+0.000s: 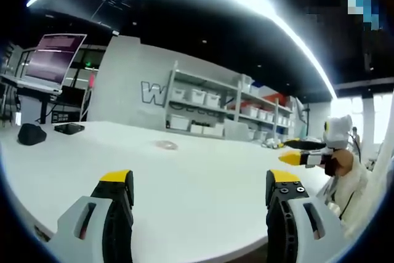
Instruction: Open the resealable bag by pulling the two sides of the seal apart until the entire bag opening is separated and visibly accessible.
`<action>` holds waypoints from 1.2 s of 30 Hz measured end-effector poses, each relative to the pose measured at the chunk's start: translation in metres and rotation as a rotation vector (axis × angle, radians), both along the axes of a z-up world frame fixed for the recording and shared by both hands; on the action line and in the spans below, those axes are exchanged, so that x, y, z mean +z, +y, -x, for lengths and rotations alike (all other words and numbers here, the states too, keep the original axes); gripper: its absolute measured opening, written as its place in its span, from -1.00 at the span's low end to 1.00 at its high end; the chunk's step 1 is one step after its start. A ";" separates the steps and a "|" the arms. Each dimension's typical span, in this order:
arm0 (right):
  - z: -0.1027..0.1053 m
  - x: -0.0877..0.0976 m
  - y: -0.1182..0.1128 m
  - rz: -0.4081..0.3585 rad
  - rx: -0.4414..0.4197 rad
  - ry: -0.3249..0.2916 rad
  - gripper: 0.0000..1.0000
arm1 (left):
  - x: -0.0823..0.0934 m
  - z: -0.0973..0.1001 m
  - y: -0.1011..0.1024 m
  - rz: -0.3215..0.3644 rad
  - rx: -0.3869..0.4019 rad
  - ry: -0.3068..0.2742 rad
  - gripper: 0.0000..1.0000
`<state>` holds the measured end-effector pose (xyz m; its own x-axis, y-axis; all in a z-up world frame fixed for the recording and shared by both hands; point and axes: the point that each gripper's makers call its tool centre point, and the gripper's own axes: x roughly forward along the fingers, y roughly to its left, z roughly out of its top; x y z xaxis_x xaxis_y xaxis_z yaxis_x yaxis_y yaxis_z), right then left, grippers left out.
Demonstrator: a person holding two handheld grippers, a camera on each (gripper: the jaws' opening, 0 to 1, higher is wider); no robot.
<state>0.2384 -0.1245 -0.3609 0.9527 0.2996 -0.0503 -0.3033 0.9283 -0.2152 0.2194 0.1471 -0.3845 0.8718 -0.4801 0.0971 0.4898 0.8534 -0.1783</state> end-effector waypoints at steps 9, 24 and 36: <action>-0.008 0.002 0.006 -0.025 -0.006 0.002 0.44 | 0.001 0.000 -0.004 0.016 -0.009 -0.004 0.73; -0.018 -0.001 0.012 0.049 -0.003 -0.001 0.42 | 0.002 0.000 -0.001 0.013 -0.002 -0.006 0.72; -0.025 0.000 0.016 0.127 0.011 -0.008 0.43 | 0.001 0.000 -0.001 0.013 0.000 -0.003 0.72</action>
<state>0.2629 -0.1084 -0.3611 0.9499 0.3020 -0.0808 -0.3113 0.8900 -0.3332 0.2192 0.1466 -0.3837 0.8715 -0.4788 0.1063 0.4904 0.8510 -0.1879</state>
